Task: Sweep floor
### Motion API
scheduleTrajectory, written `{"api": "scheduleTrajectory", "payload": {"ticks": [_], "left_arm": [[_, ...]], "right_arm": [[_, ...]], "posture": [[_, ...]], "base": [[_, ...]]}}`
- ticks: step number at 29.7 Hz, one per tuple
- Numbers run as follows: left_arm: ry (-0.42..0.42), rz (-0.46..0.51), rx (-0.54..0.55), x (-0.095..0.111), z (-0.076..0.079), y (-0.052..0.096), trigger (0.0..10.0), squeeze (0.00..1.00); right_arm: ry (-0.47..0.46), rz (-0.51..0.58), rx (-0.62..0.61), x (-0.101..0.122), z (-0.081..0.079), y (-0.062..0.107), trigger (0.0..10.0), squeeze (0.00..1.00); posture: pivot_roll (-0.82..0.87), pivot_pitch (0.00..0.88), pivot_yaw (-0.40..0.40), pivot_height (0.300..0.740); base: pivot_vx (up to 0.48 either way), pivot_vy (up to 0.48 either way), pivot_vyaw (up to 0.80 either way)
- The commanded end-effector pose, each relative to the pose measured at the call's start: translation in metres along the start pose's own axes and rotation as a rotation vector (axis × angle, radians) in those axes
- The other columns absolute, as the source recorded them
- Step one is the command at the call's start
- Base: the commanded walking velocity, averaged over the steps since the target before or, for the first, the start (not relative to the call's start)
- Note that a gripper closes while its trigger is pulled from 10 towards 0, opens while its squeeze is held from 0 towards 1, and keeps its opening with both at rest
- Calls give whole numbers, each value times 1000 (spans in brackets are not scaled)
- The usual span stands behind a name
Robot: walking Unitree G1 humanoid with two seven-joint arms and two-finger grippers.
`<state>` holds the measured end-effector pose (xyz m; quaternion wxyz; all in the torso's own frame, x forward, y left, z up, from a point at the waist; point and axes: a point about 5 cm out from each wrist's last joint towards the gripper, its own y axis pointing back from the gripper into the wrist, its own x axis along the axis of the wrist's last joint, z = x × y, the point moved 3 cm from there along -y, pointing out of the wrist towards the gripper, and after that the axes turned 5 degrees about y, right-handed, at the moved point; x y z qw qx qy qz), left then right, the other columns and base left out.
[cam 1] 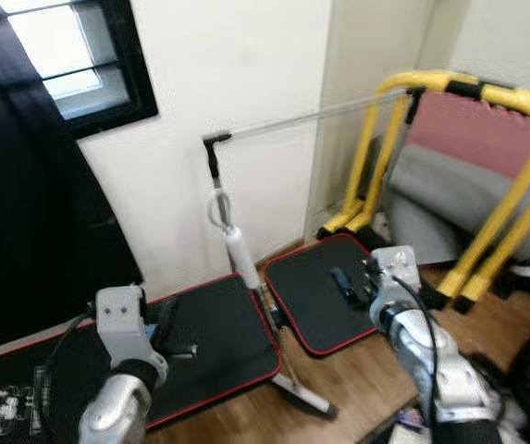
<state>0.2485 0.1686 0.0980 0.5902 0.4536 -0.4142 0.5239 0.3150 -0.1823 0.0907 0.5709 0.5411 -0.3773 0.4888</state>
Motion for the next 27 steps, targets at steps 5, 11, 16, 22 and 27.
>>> {"api": "scheduleTrajectory", "payload": {"ticks": [5,11,16,22,27], "left_arm": [[-11,-18,60,-5,-7,2,10000,0],[-13,-24,57,-7,-7,1,10000,0],[-14,-25,54,-8,-6,1,10000,0],[-12,-23,55,-8,-5,0,10000,0],[-10,-20,52,-7,-5,-1,10000,0]], "right_arm": [[11,0,5,-1,-1,-1,10000,0],[11,-11,13,-4,-2,-3,10000,0],[16,-7,17,-4,-2,-4,10000,0],[23,-5,18,-3,-1,-5,10000,0],[20,-13,16,-4,-1,-5,10000,0]], "posture": [[-8,33,0,740],[-5,21,-2,740],[-8,16,-5,740],[-14,19,-6,740],[-14,24,-4,740]], "base": [[-240,0,0],[-256,0,-544],[-262,0,-116],[-263,0,0],[-260,0,-564]]}}
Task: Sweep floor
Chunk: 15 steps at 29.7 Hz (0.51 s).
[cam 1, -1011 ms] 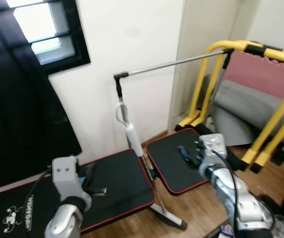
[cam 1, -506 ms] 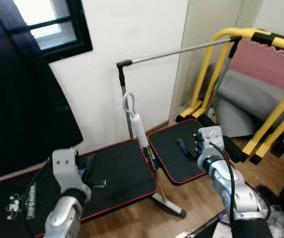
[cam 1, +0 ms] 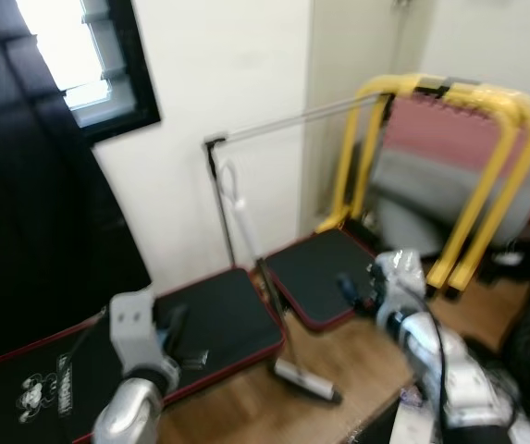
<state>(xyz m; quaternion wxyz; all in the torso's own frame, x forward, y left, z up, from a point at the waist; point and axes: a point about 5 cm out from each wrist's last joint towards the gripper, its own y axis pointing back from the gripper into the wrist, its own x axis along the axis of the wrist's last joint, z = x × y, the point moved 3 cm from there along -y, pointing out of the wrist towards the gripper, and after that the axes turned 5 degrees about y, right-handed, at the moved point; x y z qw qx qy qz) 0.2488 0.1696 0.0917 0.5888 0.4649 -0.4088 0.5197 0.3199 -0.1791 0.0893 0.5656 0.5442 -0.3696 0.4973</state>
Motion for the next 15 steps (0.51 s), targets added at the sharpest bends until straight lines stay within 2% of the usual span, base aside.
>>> {"api": "scheduleTrajectory", "payload": {"ticks": [1,7,15], "left_arm": [[1,-3,35,-1,-2,0,10000,0],[0,-1,34,-1,-2,0,10000,0],[-11,8,23,1,-1,-2,10000,0]], "right_arm": [[9,-18,-8,-4,2,1,10000,0],[7,-17,-8,-4,2,0,10000,0],[6,-21,-10,-4,3,-1,10000,0]], "posture": [[-14,24,-4,740],[-15,25,-4,740],[-16,22,-5,740]], "base": [[-259,0,-800],[-259,0,-800],[0,0,-800]]}}
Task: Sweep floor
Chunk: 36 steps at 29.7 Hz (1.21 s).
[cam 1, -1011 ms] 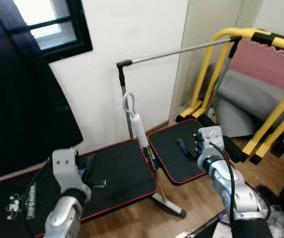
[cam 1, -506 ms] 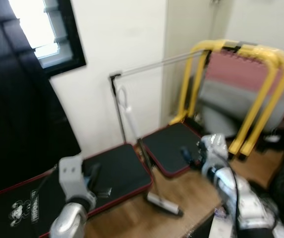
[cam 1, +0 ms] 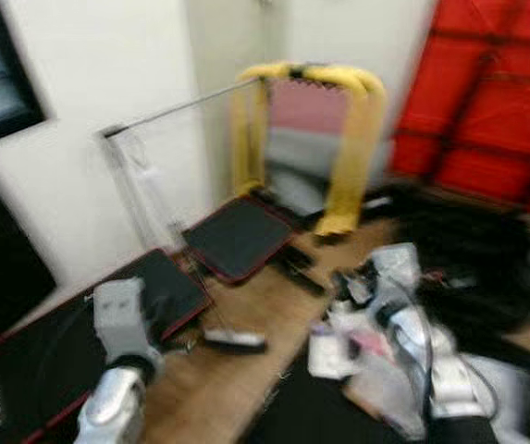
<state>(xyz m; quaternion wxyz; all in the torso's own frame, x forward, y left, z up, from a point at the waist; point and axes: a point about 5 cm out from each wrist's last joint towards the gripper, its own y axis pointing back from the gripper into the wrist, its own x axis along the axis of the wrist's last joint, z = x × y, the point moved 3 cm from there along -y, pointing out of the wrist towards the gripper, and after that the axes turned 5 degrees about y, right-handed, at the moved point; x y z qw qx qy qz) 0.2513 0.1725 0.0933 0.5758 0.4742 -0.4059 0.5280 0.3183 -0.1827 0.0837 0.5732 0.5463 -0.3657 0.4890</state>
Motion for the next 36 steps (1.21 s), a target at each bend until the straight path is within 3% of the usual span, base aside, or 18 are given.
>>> {"api": "scheduleTrajectory", "payload": {"ticks": [1,28,36], "left_arm": [[-1,-4,-10,-1,2,0,10000,0],[-39,34,-36,5,6,-8,10000,0],[-35,37,-37,5,5,-11,10000,0]], "right_arm": [[7,2,-2,2,1,-2,10000,0],[23,49,21,14,-5,-11,10000,0],[86,88,73,20,-14,-12,10000,0]], "posture": [[-19,20,-7,740],[-22,0,-14,740],[-25,0,-15,740]], "base": [[0,0,-800],[0,0,-800],[0,0,0]]}}
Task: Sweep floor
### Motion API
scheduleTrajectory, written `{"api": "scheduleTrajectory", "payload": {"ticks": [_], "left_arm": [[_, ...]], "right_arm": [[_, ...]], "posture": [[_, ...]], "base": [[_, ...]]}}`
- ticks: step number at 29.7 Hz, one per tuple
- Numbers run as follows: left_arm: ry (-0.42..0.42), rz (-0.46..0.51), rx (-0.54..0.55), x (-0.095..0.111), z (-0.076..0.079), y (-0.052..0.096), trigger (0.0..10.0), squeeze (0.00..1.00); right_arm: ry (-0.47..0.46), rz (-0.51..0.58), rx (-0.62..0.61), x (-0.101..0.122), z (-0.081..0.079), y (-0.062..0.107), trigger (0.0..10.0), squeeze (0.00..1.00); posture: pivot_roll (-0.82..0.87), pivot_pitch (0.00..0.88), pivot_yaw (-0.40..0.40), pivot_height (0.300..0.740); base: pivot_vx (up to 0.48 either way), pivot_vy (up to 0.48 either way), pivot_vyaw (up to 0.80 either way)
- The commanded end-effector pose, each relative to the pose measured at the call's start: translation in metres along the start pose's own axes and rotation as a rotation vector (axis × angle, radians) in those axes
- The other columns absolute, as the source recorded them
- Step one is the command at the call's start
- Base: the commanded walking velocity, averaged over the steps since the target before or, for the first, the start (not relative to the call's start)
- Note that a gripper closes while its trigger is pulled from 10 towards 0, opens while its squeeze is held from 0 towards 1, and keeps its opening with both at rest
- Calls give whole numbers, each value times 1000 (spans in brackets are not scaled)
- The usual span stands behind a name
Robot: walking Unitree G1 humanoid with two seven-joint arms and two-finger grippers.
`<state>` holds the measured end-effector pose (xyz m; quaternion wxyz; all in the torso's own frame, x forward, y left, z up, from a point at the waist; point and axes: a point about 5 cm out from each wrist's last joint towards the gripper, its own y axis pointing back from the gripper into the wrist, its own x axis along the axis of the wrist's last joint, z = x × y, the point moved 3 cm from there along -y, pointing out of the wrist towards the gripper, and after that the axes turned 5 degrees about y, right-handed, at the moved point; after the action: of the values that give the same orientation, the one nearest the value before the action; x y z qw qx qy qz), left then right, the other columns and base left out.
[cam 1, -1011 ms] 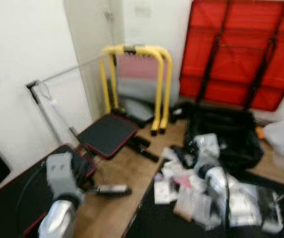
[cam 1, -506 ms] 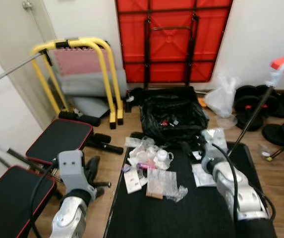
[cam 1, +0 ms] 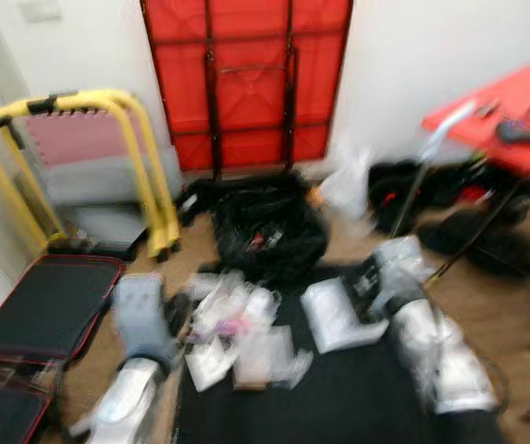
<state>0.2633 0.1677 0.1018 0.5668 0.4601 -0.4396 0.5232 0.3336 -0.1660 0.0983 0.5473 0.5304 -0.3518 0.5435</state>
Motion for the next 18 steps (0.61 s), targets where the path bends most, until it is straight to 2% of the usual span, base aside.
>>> {"api": "scheduleTrajectory", "payload": {"ticks": [1,3,18], "left_arm": [[3,-12,9,-4,-2,0,10000,0],[8,-12,13,-4,-2,-1,10000,0],[17,-22,6,-8,-1,-3,10000,0]], "right_arm": [[33,16,23,2,-4,-1,10000,0],[37,20,25,3,-4,-1,10000,0],[89,46,72,4,-10,-3,10000,0]], "posture": [[-25,0,-15,740],[-26,0,-15,740],[-27,0,-18,740]], "base": [[0,0,0],[0,-165,0],[0,-368,0]]}}
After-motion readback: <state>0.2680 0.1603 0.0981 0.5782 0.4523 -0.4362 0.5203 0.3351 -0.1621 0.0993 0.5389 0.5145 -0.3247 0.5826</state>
